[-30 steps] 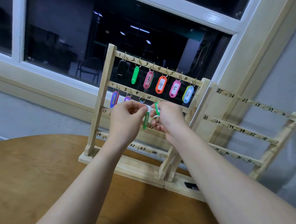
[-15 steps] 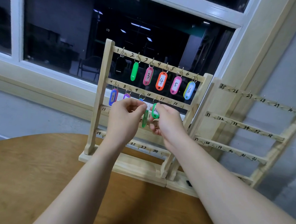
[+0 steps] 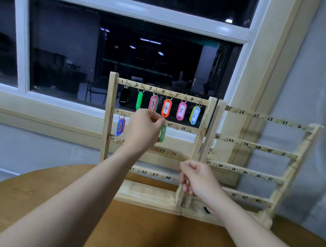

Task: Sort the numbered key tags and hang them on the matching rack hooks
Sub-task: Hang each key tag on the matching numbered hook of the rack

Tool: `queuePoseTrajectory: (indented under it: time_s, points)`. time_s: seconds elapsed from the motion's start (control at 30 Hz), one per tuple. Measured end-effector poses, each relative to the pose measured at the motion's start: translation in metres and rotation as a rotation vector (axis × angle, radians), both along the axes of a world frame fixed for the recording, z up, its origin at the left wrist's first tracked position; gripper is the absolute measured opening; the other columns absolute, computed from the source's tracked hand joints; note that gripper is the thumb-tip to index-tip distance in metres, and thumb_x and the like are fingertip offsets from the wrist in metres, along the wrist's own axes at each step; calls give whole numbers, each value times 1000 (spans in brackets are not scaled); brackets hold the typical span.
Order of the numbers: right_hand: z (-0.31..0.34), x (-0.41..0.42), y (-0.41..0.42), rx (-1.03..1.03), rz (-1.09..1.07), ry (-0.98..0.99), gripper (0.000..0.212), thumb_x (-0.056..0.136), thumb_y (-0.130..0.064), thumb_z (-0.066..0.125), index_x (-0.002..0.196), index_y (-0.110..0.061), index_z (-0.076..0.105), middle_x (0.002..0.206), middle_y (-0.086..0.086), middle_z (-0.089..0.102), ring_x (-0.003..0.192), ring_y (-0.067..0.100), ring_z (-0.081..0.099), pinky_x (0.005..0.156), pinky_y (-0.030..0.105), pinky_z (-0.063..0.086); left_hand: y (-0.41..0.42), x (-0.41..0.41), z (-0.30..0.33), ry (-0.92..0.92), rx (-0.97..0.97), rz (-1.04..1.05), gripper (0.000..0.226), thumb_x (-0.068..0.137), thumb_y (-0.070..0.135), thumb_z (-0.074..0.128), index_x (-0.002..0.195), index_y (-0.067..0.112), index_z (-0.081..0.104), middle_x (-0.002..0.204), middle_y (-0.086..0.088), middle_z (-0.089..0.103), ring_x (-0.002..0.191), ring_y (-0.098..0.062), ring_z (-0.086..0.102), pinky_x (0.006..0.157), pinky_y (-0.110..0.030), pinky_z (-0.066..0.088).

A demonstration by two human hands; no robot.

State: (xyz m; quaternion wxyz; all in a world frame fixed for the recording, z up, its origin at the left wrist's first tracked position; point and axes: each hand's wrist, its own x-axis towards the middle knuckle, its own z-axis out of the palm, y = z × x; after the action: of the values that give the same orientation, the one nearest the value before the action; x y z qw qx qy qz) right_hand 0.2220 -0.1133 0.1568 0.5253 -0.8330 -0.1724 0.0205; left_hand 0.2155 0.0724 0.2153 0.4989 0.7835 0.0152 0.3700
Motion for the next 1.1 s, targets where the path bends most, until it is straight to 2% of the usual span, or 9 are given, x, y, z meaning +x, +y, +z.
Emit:
queuePoseTrajectory:
  time_s: [0.17,0.27,0.43,0.7,0.77,0.83,0.97,1.1]
  points:
    - [-8,-13,-19,-47,13,-21,27,106,-23,51,93,-7,68,65,1,63,52,15,55,46,25,39,-5,2,6,43,85,49,14,99,18,62,94,12,74,73,1,70,55,-12,69,41,-13,42]
    - [-10,-21,-29,-60,11,-32,28,106,-23,51,91,-7,69,65,1,63,53,15,56,46,20,39,-6,0,7,70,95,66,16,99,18,62,95,9,75,75,-2,70,60,-15,70,46,-20,47]
    - [-16,-36,-38,-64,30,-37,27,105,-20,52,88,-6,68,60,1,62,52,18,54,45,17,37,-5,-4,7,107,22,56,14,98,16,65,94,7,75,78,-7,71,59,-14,68,43,-22,52]
    - [-19,-50,-51,-66,44,-41,29,106,-18,51,89,-1,67,59,-1,60,49,15,52,45,16,36,-5,-6,4,136,9,74,14,97,13,64,97,6,77,83,-8,72,70,-25,72,54,-34,60]
    - [-22,-51,-51,-67,44,-43,28,105,-18,52,87,-2,67,59,-1,60,49,16,52,44,15,35,-4,-7,-1,154,2,84,15,97,11,63,93,6,77,78,-9,72,69,-28,73,56,-38,61]
    - [-26,-51,-52,-77,44,-43,28,105,-19,52,87,-3,67,58,-2,60,49,17,52,44,15,35,-2,-7,-7,153,-28,97,17,97,10,62,90,6,77,75,-9,72,66,-27,72,54,-37,61]
    - [-31,-50,-53,-94,56,-40,27,104,-19,53,87,-3,67,58,-2,60,50,17,52,45,15,35,-5,-8,-4,91,-102,79,14,98,17,64,90,13,75,77,-7,71,62,-15,69,48,-27,55]
    - [-32,-48,-52,-76,46,-29,28,105,-19,53,87,-4,68,60,-1,61,50,17,52,44,14,35,-11,-6,8,58,-61,63,19,98,13,62,83,14,73,78,-7,71,60,-15,71,47,-26,57]
